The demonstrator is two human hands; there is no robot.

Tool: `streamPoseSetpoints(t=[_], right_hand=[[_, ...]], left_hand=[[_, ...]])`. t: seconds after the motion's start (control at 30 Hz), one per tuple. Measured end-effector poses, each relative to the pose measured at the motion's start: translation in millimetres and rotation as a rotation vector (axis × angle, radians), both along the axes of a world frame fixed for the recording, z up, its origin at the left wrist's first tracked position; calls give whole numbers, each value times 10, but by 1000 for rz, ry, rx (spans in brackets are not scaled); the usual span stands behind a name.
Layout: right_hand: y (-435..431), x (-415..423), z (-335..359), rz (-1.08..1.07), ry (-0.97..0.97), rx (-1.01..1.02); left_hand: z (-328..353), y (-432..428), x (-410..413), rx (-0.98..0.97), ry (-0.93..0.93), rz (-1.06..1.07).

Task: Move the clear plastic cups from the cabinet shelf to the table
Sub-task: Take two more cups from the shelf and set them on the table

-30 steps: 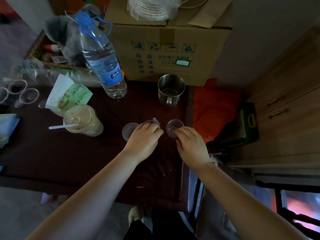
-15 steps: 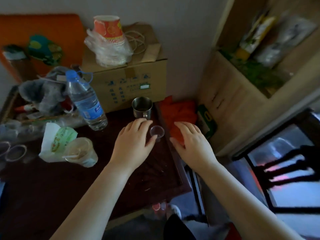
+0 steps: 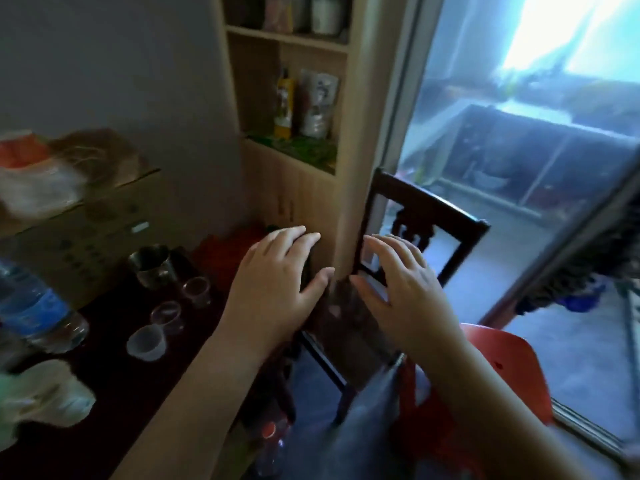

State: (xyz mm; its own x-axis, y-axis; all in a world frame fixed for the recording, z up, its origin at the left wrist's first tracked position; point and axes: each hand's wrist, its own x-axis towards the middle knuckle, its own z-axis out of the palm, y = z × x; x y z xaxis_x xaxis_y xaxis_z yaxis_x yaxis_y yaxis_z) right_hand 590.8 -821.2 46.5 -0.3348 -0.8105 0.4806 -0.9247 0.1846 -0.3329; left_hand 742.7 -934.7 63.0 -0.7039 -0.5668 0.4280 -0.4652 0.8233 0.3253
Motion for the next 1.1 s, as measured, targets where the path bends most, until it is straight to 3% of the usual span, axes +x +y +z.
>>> streamPoseSetpoints(t=[0.2, 0.47, 0.67, 0.83, 1.1], right_hand=[[1589, -510, 111, -361, -6, -33], [4454, -731, -13, -781, -108, -2], [6235, -667, 56, -1011, -80, 38], [7206, -687, 255, -1141, -46, -18], [8013, -1274, 57, -1300, -56, -9]], left_hand=[[216, 1160, -956, -54, 39, -311], [-47, 3583, -1931, -6, -46, -715], [-7, 5333, -2343, -1, 9, -945], [152, 6358, -2603, -5, 42, -1091], [42, 7203, -3500, -35, 27, -1164]])
